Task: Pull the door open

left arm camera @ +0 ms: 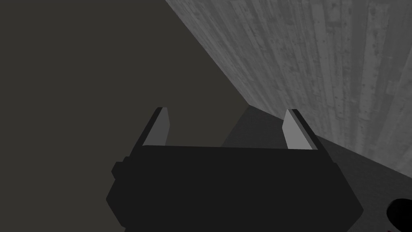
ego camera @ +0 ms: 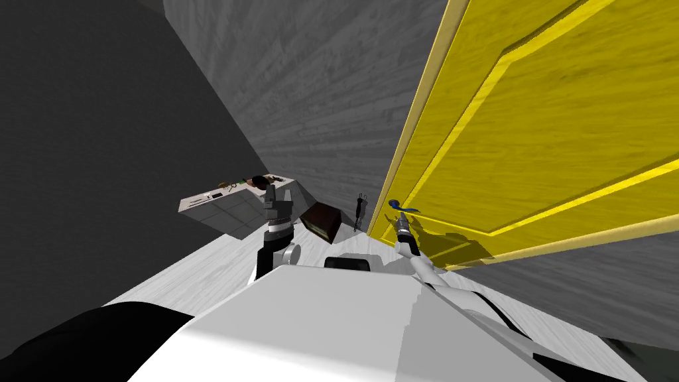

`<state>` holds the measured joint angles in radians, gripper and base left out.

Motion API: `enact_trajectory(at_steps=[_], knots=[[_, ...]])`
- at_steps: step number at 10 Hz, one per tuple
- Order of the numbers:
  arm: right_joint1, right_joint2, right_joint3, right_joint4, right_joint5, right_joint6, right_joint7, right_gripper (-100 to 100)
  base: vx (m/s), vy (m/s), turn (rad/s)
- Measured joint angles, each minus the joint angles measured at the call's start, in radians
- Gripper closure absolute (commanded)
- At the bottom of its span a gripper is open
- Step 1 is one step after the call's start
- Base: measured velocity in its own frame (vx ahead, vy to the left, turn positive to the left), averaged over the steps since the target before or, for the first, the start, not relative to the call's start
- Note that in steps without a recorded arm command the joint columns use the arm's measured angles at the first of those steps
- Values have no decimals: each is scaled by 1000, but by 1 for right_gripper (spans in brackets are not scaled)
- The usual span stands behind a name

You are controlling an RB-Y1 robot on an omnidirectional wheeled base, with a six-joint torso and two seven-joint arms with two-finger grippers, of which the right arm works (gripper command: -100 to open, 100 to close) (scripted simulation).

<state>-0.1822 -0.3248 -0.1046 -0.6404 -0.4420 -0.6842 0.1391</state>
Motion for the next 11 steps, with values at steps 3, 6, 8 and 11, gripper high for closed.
enact_trajectory(at_steps=[3, 6, 8, 11], knots=[[2, 1, -54, 7, -27, 3, 38, -100, 49, -85, 97], [-29, -4, -86, 83, -42, -33, 44, -100, 55, -96, 258], [-21, 3, -125, 75, -61, -29, 75, -100, 64, -119, 263], [-44, -5, -138, 122, -68, -46, 77, 100, 6, -10, -6]])
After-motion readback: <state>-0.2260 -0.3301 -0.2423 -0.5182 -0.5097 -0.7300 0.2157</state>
